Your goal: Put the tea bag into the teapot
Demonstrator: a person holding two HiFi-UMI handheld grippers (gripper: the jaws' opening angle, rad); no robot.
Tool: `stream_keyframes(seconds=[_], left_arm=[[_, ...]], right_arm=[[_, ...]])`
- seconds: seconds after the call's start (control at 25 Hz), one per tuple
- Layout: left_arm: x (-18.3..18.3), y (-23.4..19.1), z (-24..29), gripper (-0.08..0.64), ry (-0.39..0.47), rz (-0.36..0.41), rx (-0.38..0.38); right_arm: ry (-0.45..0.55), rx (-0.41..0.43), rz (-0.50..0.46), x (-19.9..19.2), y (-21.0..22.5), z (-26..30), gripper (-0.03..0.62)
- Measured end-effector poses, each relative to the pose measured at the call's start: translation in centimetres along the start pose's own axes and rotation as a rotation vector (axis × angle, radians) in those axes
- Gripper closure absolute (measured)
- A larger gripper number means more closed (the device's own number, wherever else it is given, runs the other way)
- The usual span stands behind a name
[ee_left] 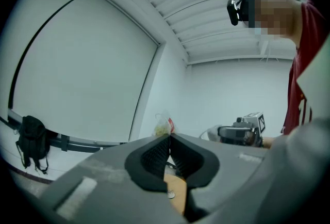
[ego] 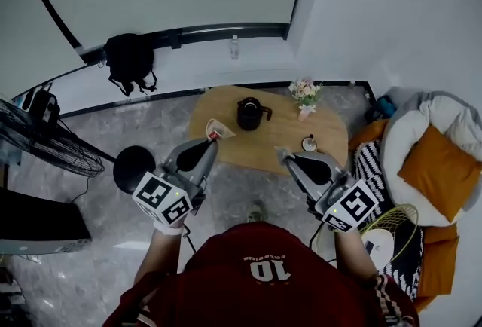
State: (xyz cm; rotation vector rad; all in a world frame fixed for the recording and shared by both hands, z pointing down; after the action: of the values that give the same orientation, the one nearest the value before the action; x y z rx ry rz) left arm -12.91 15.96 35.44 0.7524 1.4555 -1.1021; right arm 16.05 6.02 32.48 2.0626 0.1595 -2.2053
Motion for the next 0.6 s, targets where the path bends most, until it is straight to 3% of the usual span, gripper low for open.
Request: stream_keyframes(seconds=[0.6], left_arm=[[1.5, -2.5, 9.1, 0.555, -0.032, 0.021, 0.062]], right_arm=[[0.061, 0.016, 0.045, -1.6, 11.0, 1.6, 0.588]])
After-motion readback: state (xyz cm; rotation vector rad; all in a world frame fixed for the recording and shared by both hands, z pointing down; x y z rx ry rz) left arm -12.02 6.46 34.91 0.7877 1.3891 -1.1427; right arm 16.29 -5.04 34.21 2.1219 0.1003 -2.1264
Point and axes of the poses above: the fingertips, and each gripper's own axes: z forward along the fingers, y to its right, x out of its top, the point moved 10 cm from there along -z, backward along the fingers, and after that the axes turned 2 degrees about -y, right-handed, at the moved point
